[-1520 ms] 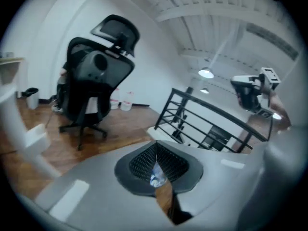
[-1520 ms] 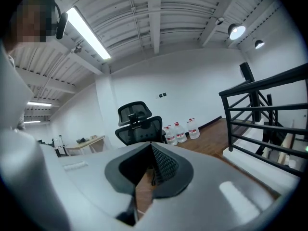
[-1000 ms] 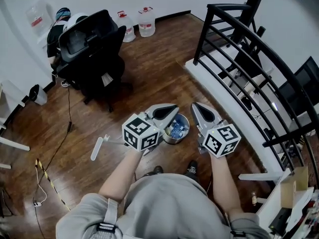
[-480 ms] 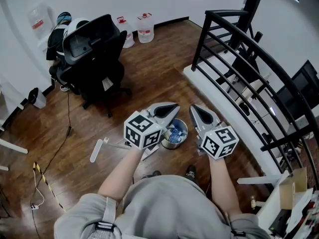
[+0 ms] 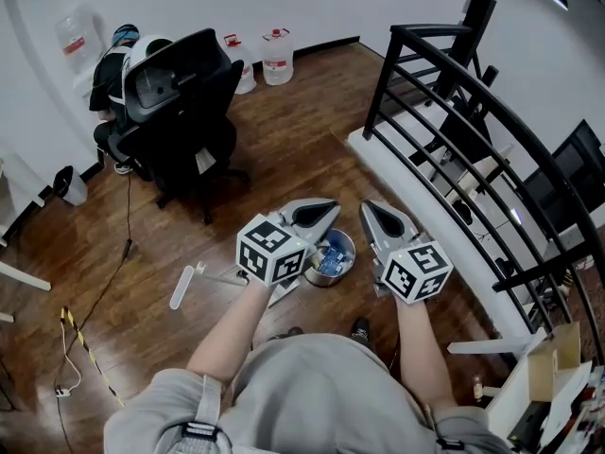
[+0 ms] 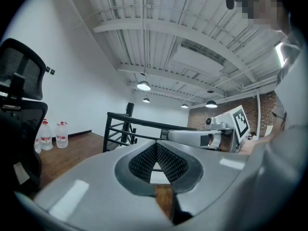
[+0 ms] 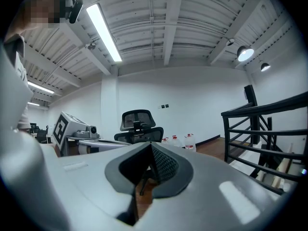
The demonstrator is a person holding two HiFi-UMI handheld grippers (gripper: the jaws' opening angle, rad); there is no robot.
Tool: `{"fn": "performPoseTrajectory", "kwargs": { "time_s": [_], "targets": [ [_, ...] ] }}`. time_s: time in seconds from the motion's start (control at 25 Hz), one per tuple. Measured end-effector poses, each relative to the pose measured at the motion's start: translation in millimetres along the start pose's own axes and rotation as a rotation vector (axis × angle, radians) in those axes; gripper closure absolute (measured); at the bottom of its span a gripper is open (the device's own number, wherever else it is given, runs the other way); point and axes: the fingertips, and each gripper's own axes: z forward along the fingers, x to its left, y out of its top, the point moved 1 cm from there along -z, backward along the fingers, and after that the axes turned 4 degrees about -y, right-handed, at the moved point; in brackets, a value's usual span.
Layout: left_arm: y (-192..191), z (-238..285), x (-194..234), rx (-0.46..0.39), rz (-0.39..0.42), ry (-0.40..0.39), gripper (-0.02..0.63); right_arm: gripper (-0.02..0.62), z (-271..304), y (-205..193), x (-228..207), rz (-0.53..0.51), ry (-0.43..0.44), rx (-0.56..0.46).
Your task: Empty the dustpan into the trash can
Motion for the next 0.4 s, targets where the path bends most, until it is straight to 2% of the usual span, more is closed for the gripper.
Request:
{"fn": "performPoseTrajectory", "kwargs": {
  "time_s": [0.4],
  "targets": [
    [-4.3,-1.4,1.2,0.002,-0.011,0.000,0.600,0.595,1.9,0.2,0.9,-0.002,0.005,-0.005]
  ]
}}
